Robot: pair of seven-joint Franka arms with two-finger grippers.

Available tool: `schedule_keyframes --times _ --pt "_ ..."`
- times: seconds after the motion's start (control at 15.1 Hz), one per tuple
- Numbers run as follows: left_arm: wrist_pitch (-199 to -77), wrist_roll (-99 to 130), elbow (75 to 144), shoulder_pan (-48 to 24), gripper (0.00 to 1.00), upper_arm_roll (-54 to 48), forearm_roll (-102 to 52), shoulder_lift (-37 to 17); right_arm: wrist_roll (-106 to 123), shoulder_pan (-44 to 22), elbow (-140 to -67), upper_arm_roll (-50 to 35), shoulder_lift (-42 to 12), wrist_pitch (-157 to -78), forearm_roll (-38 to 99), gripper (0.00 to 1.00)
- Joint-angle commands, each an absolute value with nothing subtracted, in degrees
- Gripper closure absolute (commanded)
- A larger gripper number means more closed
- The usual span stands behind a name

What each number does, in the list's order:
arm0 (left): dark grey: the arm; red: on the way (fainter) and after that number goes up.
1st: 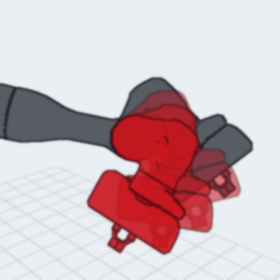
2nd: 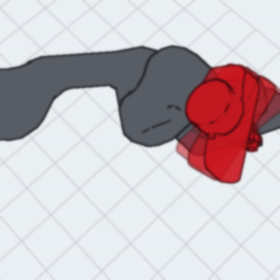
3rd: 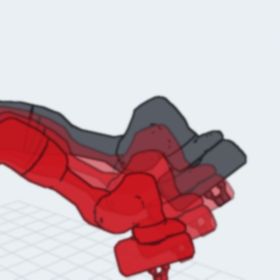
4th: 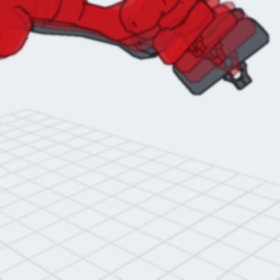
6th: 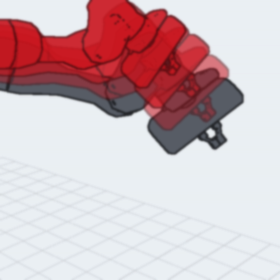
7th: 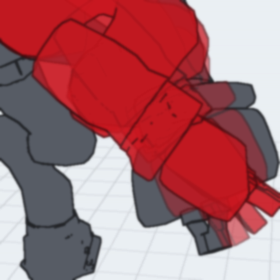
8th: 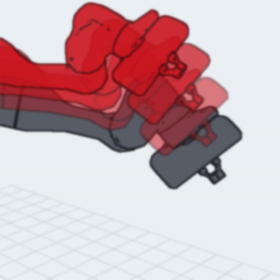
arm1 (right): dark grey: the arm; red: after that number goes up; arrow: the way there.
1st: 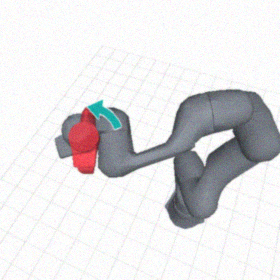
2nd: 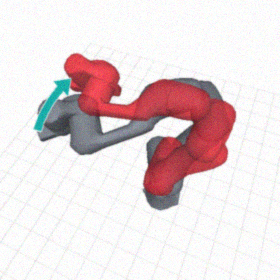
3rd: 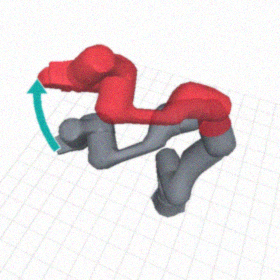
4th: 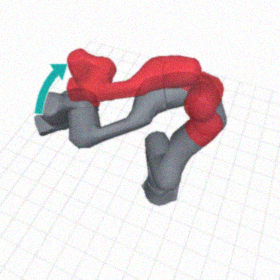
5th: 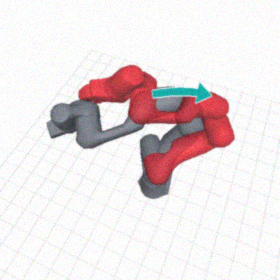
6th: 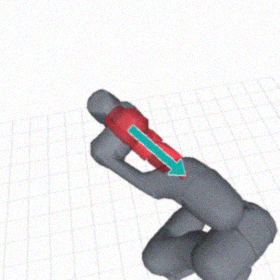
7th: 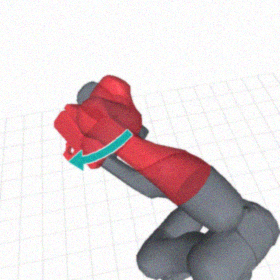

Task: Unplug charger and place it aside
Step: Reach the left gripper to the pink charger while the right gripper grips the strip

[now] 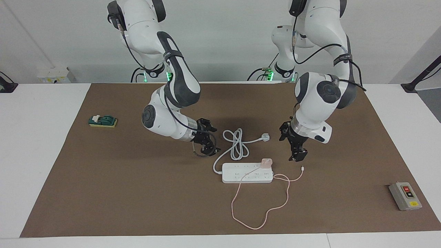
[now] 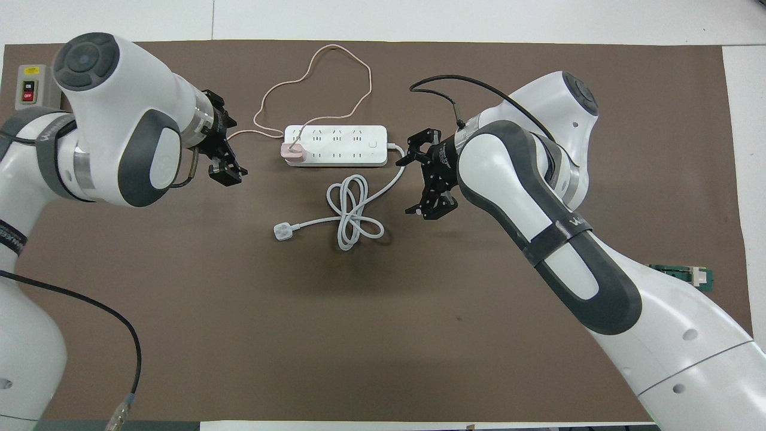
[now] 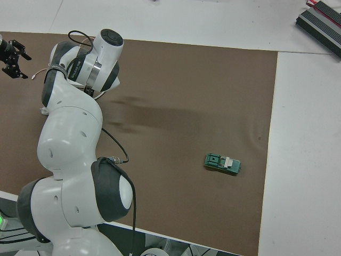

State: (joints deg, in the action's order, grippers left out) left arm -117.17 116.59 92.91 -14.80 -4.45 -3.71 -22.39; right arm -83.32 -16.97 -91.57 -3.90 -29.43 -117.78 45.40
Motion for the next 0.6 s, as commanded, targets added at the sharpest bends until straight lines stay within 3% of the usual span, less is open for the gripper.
schedule_keyframes --times 0.0,0.13,0.4,0.53 --pt "-121.19 121.01 91.49 -16.78 0.0 -3.6 -2.99 -24.87 -85.77 -18.72 -86.24 -3.78 -33.91 -120.48 47.46 0.0" --pt "-122.95 121.2 91.41 -17.05 0.0 -3.52 -2.99 -25.92 -85.87 -18.63 -84.21 -3.87 -37.16 -120.94 47.55 0.0" --pt "-126.99 121.2 91.67 -17.49 0.0 -3.6 -2.9 -26.37 -87.27 -19.95 -70.87 -3.87 -48.32 -120.06 47.64 0.0" --pt "-127.96 121.11 92.37 -17.75 0.0 -3.6 -2.38 -26.37 -87.54 -19.95 -67.51 -3.87 -50.88 -119.01 47.55 0.0"
